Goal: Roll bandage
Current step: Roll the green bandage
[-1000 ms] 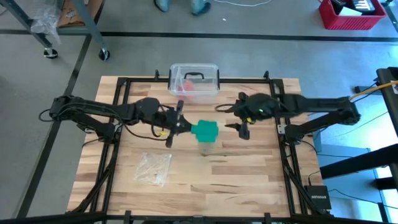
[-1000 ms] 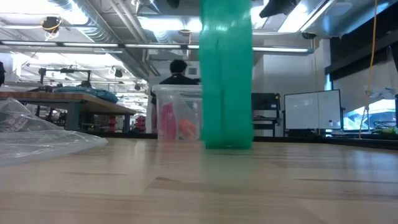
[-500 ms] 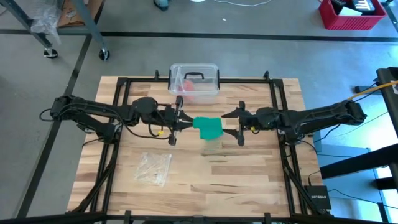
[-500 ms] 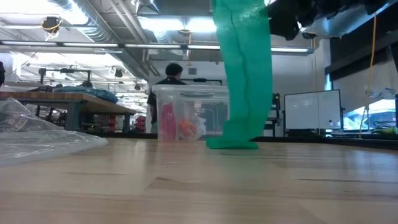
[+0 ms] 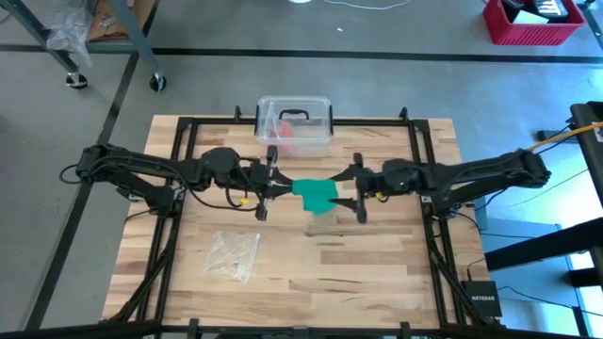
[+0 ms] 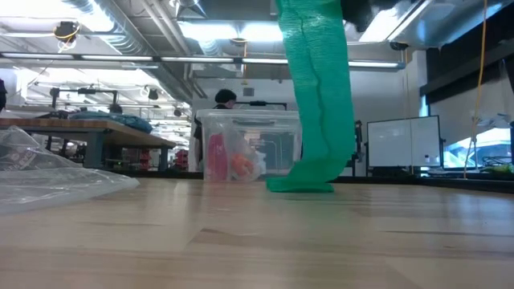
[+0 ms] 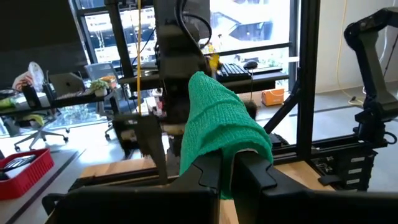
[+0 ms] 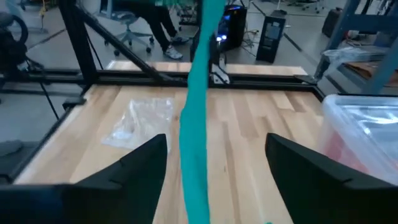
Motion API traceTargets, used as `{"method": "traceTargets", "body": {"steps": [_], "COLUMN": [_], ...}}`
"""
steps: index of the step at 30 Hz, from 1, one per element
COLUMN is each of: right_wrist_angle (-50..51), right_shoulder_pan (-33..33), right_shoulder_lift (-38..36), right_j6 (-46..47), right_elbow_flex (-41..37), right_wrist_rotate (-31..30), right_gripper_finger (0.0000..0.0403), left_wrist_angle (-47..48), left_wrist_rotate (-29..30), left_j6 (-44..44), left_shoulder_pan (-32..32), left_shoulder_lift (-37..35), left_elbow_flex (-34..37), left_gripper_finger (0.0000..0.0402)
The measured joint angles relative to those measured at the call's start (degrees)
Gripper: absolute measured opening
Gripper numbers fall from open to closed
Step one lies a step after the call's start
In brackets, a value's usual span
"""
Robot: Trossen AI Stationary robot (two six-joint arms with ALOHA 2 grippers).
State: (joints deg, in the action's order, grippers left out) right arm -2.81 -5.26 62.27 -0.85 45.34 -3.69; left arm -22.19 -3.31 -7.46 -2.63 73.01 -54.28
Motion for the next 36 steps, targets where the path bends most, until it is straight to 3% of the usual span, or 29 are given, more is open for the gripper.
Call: {"method": "traceTargets", "body": {"steps": [7,11,15,23,31,36], "right_wrist_angle": [-5.4,-5.4,-5.6,-4.6,-4.3,-4.6], "right_shoulder_pan": [0.0,0.0,0.0,0.0,-0.4,-1.8], "right_shoulder_lift": [4.4,4.4,4.1,4.4,5.9,9.3], "right_j6": [-4.3,-7.3,-10.4,-11.1,-10.0,-10.1], "right_elbow_flex": [0.3,0.3,0.3,0.4,0.4,0.4], "right_wrist_rotate": [-1.2,-6.1,-6.8,-9.6,-5.8,-8.2], "right_gripper_finger": [0.0187,0.0101,0.0013,0.0006,0.0004,0.0003], "left_wrist_angle": [-0.7,-0.8,-1.5,-9.8,-13.6,-17.1], "left_wrist_rotate": [0.0,0.0,-1.3,-1.4,16.1,17.9], "left_j6": [0.0,0.0,-0.8,-5.3,-13.8,-17.0], "left_shoulder_pan": [0.0,-0.7,-1.9,-5.8,-8.0,-8.7], "left_shoulder_lift": [0.0,0.0,0.0,0.1,0.2,-2.3], "left_elbow_flex": [0.0,0.0,0.0,0.0,0.0,0.1], "left_gripper_finger": [0.0011,0.0011,0.0011,0.0011,0.0011,0.0011]}}
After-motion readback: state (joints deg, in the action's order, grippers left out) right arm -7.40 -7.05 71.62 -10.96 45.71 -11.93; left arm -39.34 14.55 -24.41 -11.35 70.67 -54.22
